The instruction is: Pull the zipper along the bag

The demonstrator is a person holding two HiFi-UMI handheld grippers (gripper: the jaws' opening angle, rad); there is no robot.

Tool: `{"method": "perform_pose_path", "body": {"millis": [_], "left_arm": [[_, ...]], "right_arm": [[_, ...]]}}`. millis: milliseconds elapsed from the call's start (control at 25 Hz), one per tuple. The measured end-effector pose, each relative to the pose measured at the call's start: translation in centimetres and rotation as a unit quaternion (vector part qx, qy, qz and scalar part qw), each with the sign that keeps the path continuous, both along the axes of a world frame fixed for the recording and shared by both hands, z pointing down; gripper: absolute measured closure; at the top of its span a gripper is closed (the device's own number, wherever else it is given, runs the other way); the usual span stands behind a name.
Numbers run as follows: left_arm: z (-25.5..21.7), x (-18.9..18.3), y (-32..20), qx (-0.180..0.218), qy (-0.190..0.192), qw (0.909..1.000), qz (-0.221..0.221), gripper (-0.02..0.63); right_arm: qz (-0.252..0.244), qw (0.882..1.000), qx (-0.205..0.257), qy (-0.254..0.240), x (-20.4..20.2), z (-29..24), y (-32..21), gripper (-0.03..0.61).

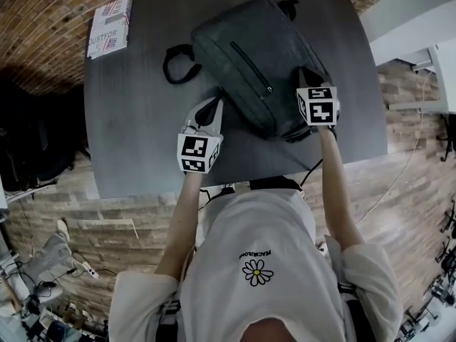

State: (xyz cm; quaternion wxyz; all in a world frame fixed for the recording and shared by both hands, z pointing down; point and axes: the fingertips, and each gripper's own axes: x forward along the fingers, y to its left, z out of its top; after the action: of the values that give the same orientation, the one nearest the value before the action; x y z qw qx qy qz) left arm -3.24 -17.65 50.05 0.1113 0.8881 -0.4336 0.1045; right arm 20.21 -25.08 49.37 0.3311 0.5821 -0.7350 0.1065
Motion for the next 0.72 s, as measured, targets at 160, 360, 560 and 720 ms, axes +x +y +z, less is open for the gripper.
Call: {"method": "perform_pose_path", "body": {"millis": [160, 360, 560, 720], "left_arm": [[2.7, -2.6, -2.3, -0.017, -0.069, 0.9972, 0.021, 0.571], [4.0, -0.6, -3.8, -0.017, -0.119, 0.9876, 0.101, 0.505], [4.5, -0.3, -3.6, -0.033, -0.133, 0.9788, 0.152, 0.506], [5.9, 0.2, -3.3, -0.053, -0.139, 0.9711, 0.186, 0.497]], "right_arm": [[-0.001, 1.0, 0.0, 0.0, 0.0, 0.1, 0.0, 0.581], [-0.011, 1.0, -0.006, -0.004, -0.2, 0.2, 0.1, 0.581], [-0.021, 1.0, -0.003, -0.008, -0.3, 0.2, 0.1, 0.581], [-0.028, 1.0, -0.009, -0.012, -0.3, 0.2, 0.1, 0.581]]}}
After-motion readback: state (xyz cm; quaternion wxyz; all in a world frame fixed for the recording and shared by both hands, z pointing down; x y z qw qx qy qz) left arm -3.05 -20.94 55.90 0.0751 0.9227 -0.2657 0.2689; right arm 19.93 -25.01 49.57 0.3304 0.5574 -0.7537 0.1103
